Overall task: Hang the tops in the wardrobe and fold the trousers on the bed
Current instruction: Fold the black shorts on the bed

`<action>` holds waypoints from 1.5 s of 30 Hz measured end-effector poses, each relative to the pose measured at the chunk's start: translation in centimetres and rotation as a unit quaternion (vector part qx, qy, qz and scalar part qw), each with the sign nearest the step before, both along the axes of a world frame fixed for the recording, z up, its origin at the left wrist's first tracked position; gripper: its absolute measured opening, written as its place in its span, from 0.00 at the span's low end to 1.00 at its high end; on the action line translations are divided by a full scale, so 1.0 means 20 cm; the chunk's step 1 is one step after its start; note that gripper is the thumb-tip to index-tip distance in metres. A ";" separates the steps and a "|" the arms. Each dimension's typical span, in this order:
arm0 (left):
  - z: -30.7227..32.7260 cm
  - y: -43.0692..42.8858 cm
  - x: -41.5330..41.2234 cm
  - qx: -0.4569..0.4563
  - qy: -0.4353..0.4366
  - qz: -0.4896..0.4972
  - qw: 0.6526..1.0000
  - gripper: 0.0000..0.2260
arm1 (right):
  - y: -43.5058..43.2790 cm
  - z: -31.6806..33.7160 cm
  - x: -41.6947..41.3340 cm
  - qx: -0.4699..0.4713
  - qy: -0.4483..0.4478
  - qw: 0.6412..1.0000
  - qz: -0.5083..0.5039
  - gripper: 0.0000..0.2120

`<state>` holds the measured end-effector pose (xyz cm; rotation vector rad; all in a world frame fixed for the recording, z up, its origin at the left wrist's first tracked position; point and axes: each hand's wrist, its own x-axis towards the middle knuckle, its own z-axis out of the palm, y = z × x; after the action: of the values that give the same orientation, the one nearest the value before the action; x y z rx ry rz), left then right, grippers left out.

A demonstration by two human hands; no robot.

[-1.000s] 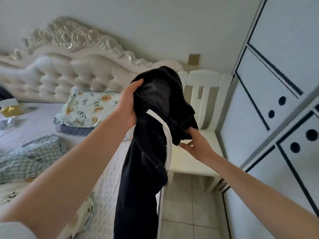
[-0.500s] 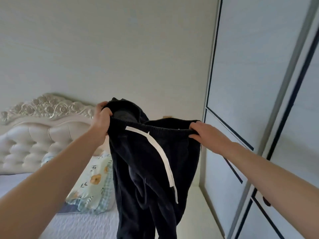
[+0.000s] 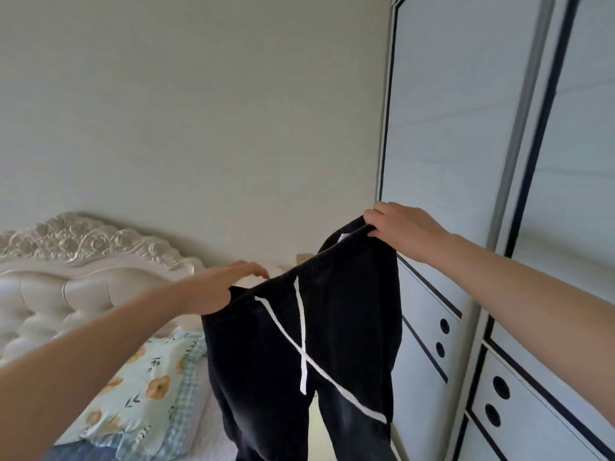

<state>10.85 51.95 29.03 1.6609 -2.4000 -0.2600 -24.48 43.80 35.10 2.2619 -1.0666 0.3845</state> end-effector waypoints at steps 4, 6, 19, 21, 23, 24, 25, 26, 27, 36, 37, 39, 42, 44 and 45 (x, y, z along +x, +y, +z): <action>-0.06 0.04 -0.13 0.067 -0.012 -0.036 0.997 0.29 | -0.01 0.06 -0.03 -0.030 0.030 0.999 -0.010 0.08; -0.03 0.08 -0.19 0.133 -0.004 0.000 0.991 0.18 | -0.01 0.08 -0.04 -0.034 0.032 0.999 -0.018 0.08; -0.04 0.23 -0.37 0.104 -0.160 -0.074 0.979 0.19 | -0.03 0.35 -0.22 -0.147 0.011 0.978 -0.145 0.06; -0.05 0.21 -0.41 0.034 -0.126 -0.070 0.989 0.18 | -0.01 0.40 -0.24 -0.157 0.000 0.974 -0.165 0.06; -0.03 0.17 -0.42 -0.019 -0.088 -0.061 0.994 0.22 | 0.01 0.44 -0.26 -0.158 -0.022 0.966 -0.202 0.07; -0.01 0.15 -0.43 -0.038 -0.067 -0.055 0.996 0.27 | 0.02 0.45 -0.28 -0.154 -0.041 0.962 -0.222 0.07; 0.03 0.13 -0.44 -0.049 -0.038 -0.050 0.997 0.31 | 0.03 0.47 -0.30 -0.149 -0.062 0.957 -0.243 0.07; 0.07 0.12 -0.44 -0.050 -0.013 -0.055 0.997 0.30 | 0.04 0.48 -0.32 -0.147 -0.079 0.951 -0.260 0.07; 0.11 0.12 -0.45 -0.045 0.012 -0.060 0.997 0.25 | 0.04 0.48 -0.34 -0.146 -0.092 0.946 -0.275 0.07; 0.38 0.05 -0.32 -0.097 0.092 -0.022 0.991 0.17 | 0.05 0.41 -0.43 -0.094 -0.129 0.951 -0.263 0.05; 0.40 0.03 -0.29 -0.103 0.096 -0.015 0.990 0.17 | 0.06 0.41 -0.43 -0.076 -0.129 0.957 -0.250 0.07; 0.43 -0.01 -0.25 -0.133 0.079 -0.003 0.988 0.17 | 0.09 0.42 -0.44 -0.026 -0.148 0.965 -0.216 0.08; 0.48 -0.07 -0.17 -0.153 0.019 0.019 0.988 0.11 | 0.14 0.43 -0.45 0.046 -0.155 0.970 -0.180 0.09; 0.51 -0.11 -0.12 -0.145 -0.052 0.045 0.987 0.14 | 0.18 0.43 -0.43 0.073 -0.136 0.975 -0.160 0.11; 0.51 -0.12 -0.10 -0.146 -0.088 0.061 0.984 0.17 | 0.21 0.43 -0.42 0.085 -0.128 0.977 -0.148 0.11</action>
<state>8.95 49.59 39.25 1.7441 -2.3056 0.2569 -32.90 48.01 43.74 2.1908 -1.5999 0.4837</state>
